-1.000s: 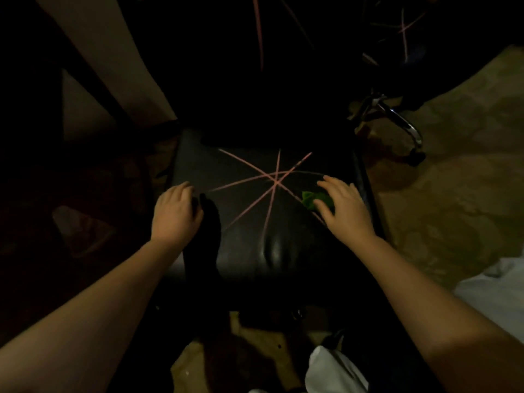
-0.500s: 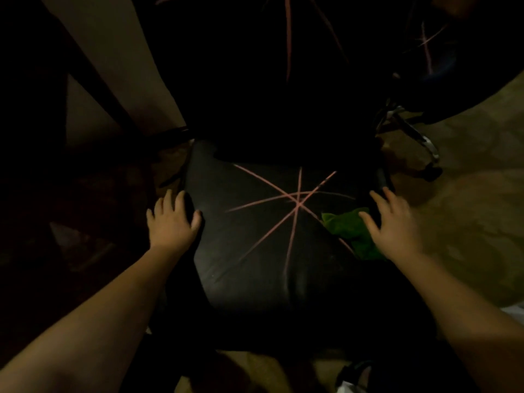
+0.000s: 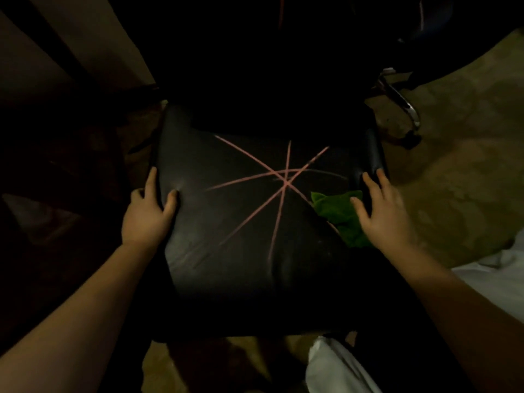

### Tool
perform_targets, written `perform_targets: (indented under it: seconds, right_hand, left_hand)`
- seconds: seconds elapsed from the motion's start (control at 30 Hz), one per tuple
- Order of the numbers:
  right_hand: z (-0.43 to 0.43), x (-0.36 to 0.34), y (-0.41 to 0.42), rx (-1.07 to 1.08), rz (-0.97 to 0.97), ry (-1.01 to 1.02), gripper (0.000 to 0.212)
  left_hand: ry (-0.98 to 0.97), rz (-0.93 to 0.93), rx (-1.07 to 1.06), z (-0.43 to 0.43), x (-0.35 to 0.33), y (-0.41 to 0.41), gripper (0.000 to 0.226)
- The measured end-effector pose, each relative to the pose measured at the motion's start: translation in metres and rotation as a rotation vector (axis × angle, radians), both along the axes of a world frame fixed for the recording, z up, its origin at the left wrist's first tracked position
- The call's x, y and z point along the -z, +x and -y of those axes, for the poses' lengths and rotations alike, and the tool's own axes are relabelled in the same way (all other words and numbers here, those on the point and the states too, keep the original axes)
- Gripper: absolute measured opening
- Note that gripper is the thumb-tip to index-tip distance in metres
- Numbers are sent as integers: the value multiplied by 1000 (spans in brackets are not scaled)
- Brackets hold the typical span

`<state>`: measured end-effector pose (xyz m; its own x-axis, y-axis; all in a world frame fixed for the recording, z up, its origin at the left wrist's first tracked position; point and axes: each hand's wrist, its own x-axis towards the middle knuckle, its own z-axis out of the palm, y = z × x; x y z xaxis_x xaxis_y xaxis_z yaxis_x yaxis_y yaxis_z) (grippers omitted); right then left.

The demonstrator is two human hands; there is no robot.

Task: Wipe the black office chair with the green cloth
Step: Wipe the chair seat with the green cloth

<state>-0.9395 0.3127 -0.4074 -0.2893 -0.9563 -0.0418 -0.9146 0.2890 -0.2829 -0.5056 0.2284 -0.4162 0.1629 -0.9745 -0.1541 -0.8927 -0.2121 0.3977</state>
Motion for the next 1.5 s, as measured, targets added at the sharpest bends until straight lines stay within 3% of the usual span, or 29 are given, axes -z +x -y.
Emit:
perform_targets:
  seconds: [0.33,0.57,0.67,0.77,0.83,1.0,1.2,1.5]
  right_hand:
    - [-96,0,-6,95,1,-10,62]
    - [-133,-15,-3,177,75,88,50]
    - [-140,-32,21,146,107,-90,51]
    - [-154,-32,51,-233,148,-128,43]
    - [-161,-27,57,-322,142,-89,39]
    - [-191,-21,62,-250,154,-237,44]
    - [-208,-23,70,-251,189,-125,52]
    - [-136,-18,39,-183,307,-133,55]
  left_hand:
    - [66,-15,65,-71,-7,-13,67]
    - [-132,279,234,-102,-28,-43,52]
    - [-193,208,402,-114,-42,-91,48]
    - [-212,78,561,-135,-46,-150,51]
    - [-184,44,621,-146,-41,-175,53]
    - [-111,59,630,-152,-21,-184,62]
    - [-112,55,671,-149,-23,-182,65]
    - [-211,39,657,-142,-14,-182,63]
